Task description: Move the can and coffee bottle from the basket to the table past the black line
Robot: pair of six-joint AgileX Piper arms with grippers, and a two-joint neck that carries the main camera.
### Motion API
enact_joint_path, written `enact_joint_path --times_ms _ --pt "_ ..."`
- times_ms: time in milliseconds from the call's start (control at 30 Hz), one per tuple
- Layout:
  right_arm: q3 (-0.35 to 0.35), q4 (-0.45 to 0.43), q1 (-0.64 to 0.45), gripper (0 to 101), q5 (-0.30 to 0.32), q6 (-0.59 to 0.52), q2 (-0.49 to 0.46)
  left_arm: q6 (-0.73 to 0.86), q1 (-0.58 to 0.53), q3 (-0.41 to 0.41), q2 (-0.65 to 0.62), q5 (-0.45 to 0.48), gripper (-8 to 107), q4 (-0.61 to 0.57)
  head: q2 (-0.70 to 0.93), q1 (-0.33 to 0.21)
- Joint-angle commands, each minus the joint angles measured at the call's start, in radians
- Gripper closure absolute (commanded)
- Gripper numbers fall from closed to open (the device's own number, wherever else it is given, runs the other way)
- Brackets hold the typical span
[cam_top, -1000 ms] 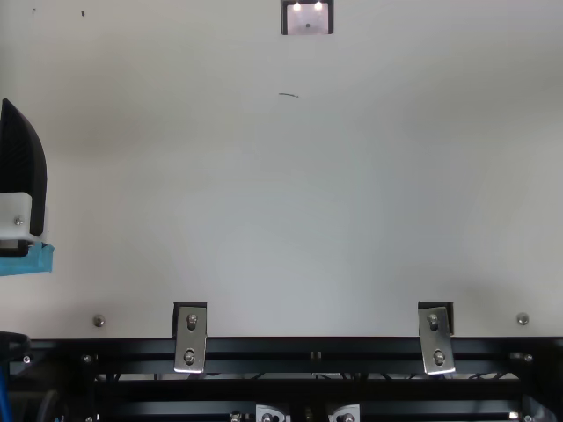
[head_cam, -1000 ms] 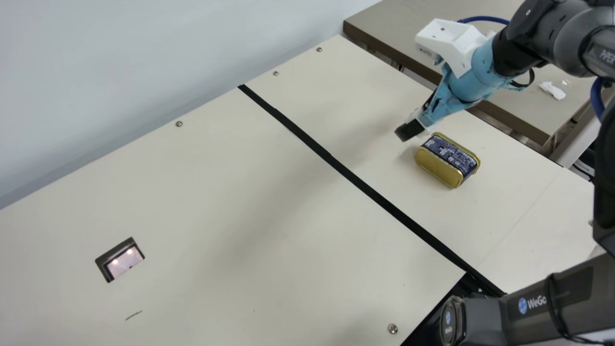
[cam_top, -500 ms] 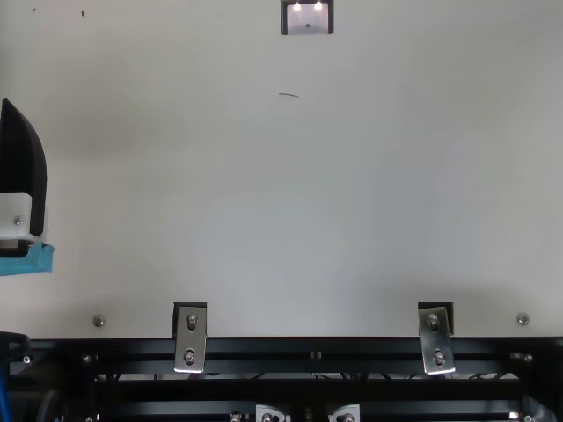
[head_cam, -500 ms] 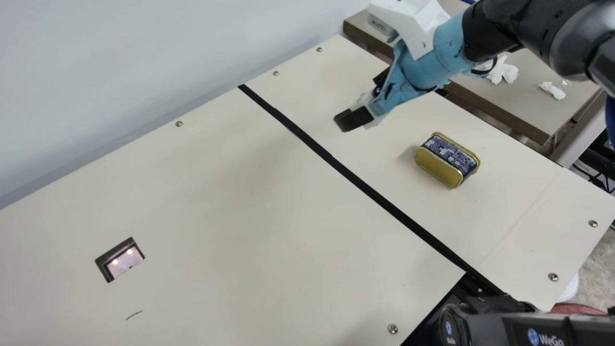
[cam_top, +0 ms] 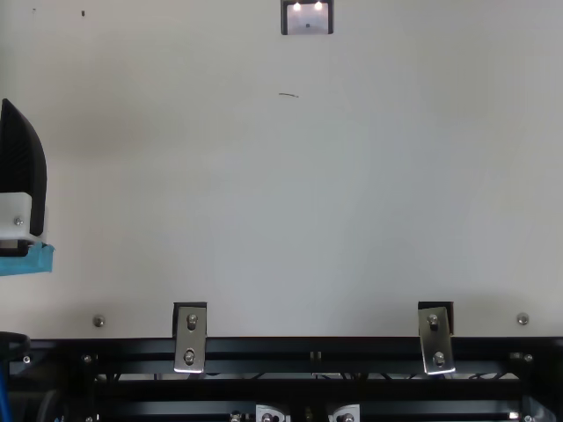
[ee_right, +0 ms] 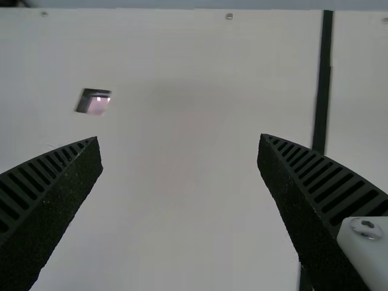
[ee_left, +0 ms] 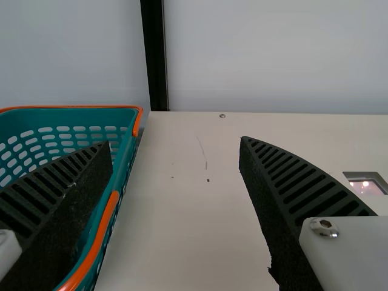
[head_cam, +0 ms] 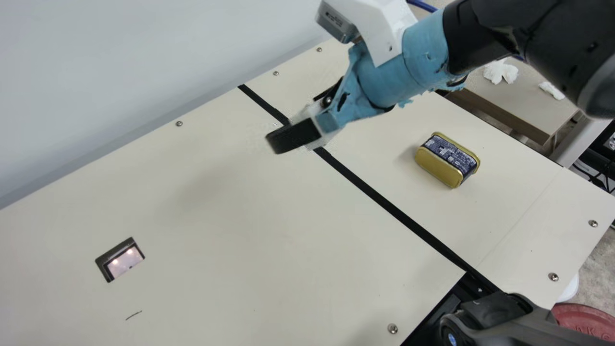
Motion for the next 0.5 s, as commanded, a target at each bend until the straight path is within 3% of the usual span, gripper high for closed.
enact_joint_path --times_ms 0,467 --pt "0.001 0.049 0.022 0 0.023 0.098 -0.032 0.0 0.0 0.0 0.0 0.0 9 0.0 -0.012 -0.02" --pt "0.035 0.24 0.043 0 0.13 0.349 -0.218 0.0 0.0 0.0 0.0 0.0 9 0.0 -0.012 -0.02"
